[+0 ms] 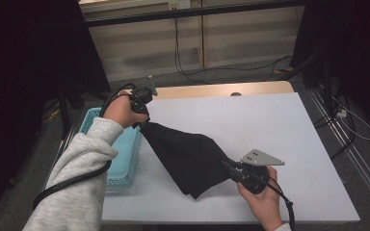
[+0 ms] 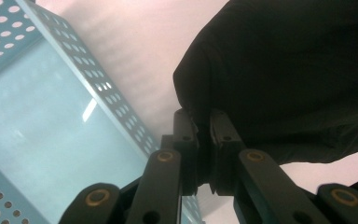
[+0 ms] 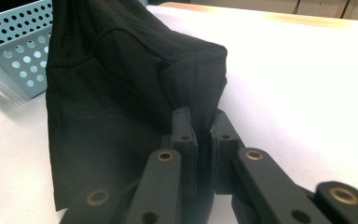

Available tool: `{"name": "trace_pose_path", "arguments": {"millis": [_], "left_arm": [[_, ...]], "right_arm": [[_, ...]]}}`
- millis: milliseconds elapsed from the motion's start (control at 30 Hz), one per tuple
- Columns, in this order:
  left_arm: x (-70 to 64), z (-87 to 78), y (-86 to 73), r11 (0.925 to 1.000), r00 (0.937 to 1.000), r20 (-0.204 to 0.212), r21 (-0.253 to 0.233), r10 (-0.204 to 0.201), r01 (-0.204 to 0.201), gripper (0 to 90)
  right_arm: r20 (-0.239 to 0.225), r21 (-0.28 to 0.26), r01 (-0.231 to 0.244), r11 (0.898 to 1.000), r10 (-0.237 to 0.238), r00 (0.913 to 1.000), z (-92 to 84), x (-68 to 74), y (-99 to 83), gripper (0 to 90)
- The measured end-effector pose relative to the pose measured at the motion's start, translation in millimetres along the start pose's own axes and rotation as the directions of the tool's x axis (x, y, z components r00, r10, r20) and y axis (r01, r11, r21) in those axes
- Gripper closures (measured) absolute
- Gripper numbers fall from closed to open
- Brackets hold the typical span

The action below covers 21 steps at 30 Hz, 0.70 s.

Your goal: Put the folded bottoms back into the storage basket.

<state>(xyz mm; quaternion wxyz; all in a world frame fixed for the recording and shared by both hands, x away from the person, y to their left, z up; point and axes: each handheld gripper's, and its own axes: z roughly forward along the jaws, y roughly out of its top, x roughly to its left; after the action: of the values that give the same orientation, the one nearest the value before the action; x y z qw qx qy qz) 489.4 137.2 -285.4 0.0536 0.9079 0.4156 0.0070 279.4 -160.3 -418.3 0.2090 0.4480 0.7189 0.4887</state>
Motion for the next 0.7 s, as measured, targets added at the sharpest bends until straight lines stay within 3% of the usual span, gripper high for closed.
{"name": "trace_pose_path", "arguments": {"millis": [367, 700], "left_arm": [[7.6, -15.6, -3.5, 1.0, 0.9997, -0.025, -0.001, -0.007, 0.007, 83.4], [12.5, -26.7, -5.5, 0.9999, 0.999, -0.042, 0.005, -0.015, 0.015, 83.5]], "right_arm": [[-0.024, -0.002, 0.004, 1.0, -0.004, 0.9997, 13.0, 4.7, 4.6, 83.5], [-0.03, -0.042, 0.014, 0.999, -0.016, 0.9994, 13.4, 8.6, 13.1, 83.6]]}}
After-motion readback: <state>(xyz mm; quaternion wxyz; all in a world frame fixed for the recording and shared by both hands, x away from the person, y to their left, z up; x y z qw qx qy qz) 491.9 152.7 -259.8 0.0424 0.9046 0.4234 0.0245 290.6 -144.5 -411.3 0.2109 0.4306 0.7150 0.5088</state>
